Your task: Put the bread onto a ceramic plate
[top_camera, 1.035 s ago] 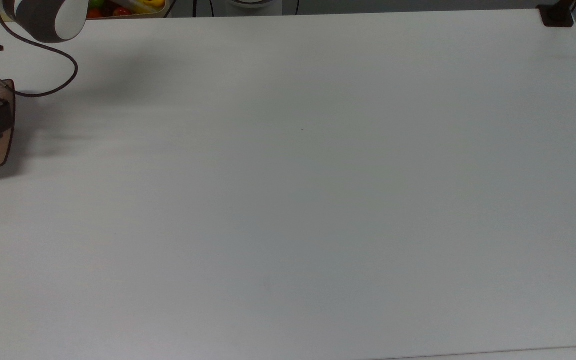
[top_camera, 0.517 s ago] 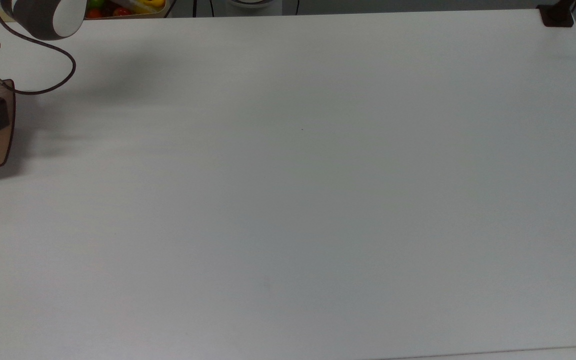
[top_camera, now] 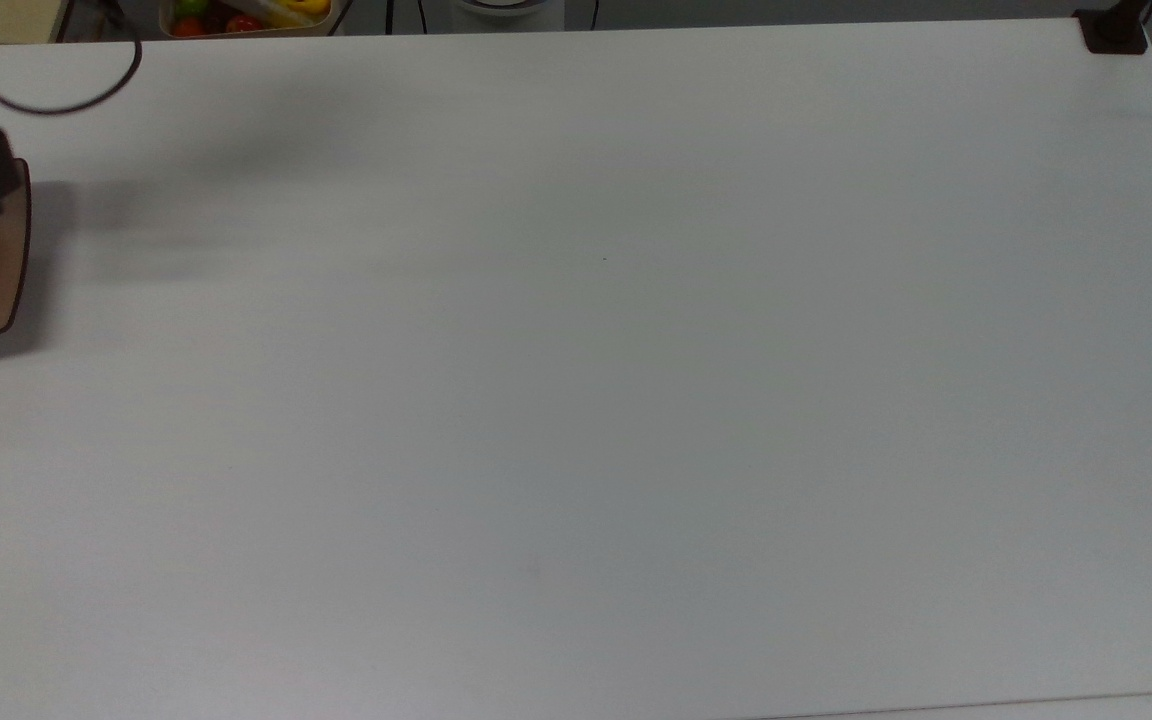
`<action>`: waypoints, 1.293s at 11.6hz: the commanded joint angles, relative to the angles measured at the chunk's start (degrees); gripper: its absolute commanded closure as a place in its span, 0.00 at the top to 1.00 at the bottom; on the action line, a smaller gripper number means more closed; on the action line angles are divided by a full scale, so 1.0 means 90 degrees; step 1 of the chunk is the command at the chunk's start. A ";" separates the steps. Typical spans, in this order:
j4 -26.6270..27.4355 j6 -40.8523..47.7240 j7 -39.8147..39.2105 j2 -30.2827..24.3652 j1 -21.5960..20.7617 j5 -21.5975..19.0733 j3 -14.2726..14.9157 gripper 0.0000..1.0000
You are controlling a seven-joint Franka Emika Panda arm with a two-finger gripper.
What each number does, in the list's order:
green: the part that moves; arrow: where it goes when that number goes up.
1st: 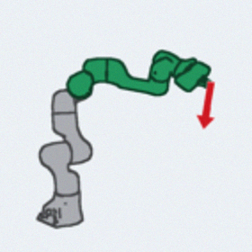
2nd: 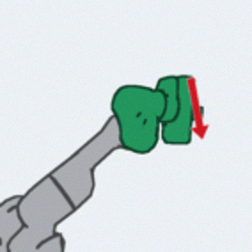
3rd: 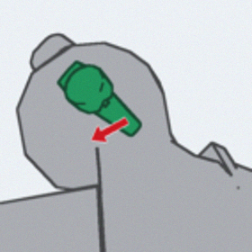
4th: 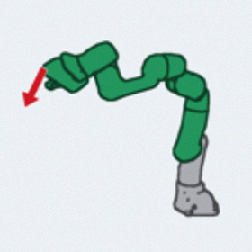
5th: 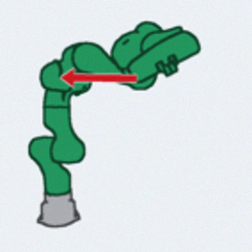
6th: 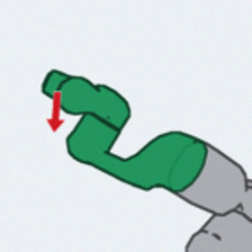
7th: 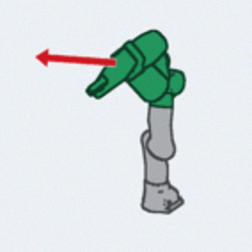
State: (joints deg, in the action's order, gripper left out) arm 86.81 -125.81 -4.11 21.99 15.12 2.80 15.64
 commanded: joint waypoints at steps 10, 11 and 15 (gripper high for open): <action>0.0305 0.3921 -0.0053 -0.2101 -0.0419 -0.0009 -0.1922 1.00; 0.0354 0.3901 0.0084 -0.2120 -0.0527 -0.0018 -0.2020 1.00; 0.0491 0.3707 0.0584 -0.2150 -0.1210 -0.0038 -0.2070 1.00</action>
State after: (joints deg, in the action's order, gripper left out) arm 89.33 -90.71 -0.51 4.00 7.07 2.74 -3.23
